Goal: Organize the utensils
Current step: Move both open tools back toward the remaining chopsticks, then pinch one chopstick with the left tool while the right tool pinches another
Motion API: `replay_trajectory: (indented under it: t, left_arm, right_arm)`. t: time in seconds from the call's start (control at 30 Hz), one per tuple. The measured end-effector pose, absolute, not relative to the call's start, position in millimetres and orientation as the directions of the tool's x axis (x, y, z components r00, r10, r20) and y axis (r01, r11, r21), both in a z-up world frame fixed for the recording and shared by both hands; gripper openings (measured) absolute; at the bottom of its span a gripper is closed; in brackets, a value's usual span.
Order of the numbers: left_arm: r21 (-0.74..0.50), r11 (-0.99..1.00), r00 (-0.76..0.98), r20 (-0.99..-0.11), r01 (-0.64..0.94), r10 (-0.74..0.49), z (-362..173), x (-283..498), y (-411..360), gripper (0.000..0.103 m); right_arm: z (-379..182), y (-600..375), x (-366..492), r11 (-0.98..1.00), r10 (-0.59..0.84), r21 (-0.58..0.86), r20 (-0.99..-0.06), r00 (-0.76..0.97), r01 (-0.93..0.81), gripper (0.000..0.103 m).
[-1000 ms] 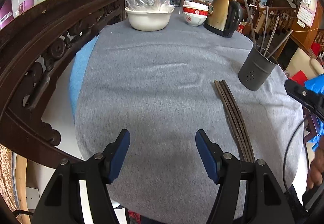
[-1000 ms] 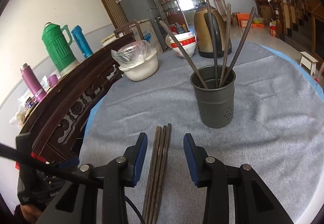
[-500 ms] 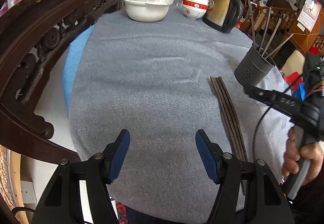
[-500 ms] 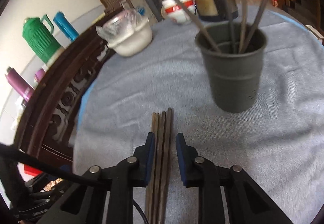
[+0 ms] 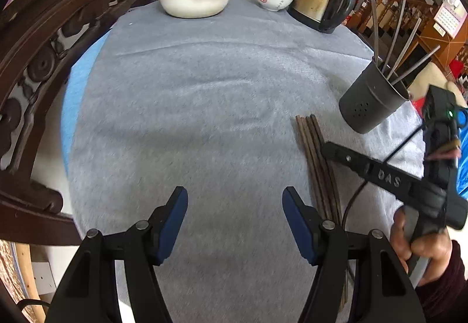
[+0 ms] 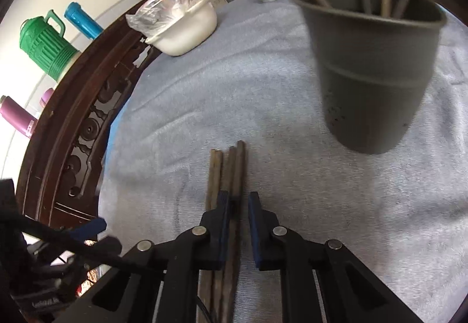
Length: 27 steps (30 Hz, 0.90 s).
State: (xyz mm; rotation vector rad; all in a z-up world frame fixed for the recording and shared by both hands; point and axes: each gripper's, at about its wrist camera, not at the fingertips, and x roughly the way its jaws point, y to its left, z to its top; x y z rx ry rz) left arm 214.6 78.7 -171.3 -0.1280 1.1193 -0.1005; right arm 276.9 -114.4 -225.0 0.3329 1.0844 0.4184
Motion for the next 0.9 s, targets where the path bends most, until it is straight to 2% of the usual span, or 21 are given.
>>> replay_trajectory:
  t: [0.23,0.3,0.9]
  left_arm:
    - [-0.160,0.985,0.388,-0.905,0.072,-0.175,-182,246,51,0.068]
    - [-0.164,0.983,0.377,-0.908,0.087,-0.185,-184,254,44,0.068]
    - [-0.108,0.989,0.357,-0.924,0.104,-0.138,-205,291,26,0.068]
  right_arm:
    - [-222,-142,272,0.859,0.503,0.492,-0.756,0.418,-0.143,0.014]
    - [-221,-147,272,0.860,0.497,0.494,-0.757,0.424,-0.127,0.017]
    - [-233,-176,265,0.807,0.557,0.584,-0.702,0.443,-0.088,0.016]
